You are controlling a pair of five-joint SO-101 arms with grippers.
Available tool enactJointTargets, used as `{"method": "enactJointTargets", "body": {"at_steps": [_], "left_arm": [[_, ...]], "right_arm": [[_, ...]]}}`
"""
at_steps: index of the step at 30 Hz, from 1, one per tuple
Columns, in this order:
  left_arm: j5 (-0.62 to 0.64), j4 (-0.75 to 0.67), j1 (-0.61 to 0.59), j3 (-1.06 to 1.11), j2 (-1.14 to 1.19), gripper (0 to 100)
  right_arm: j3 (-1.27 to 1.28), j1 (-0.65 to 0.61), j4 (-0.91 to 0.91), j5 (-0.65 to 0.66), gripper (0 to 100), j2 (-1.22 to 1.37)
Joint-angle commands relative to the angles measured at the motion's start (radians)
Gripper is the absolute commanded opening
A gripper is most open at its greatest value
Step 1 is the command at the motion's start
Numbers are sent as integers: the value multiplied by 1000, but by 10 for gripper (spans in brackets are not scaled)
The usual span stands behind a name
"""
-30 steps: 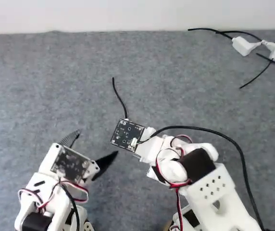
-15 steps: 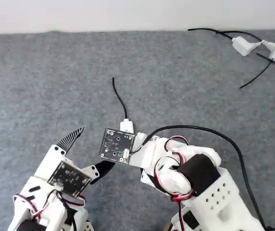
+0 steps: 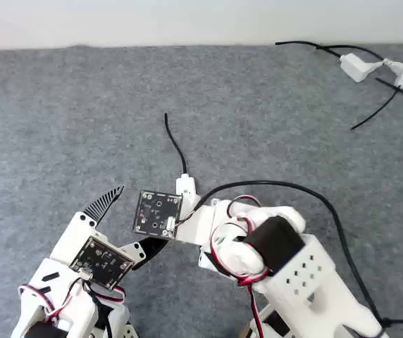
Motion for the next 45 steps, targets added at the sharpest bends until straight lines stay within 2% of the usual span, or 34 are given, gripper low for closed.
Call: {"method": "enactJointTargets", "body": {"at_steps": [1,7,14,23,35,38,45], "left_arm": [[-3,8,8,-18,-14,373],[-3,3,75,54,-14,373],[-3,0,81,99,-14,372],[-2,-29,81,151,-14,372],[21,-6,72,151,-14,372],[23,-14,23,151,-14,372],[25,-14,-40,145,-15,372]], "right_arm": [[-112,-13,22,-14,9,12],[-152,-13,36,-15,9,13],[-157,-15,31,-34,9,2],[-288,-145,82,-115,9,15],[-224,-143,84,-114,9,65],[-221,-142,85,-114,9,65],[-218,-27,81,-77,9,67]]}}
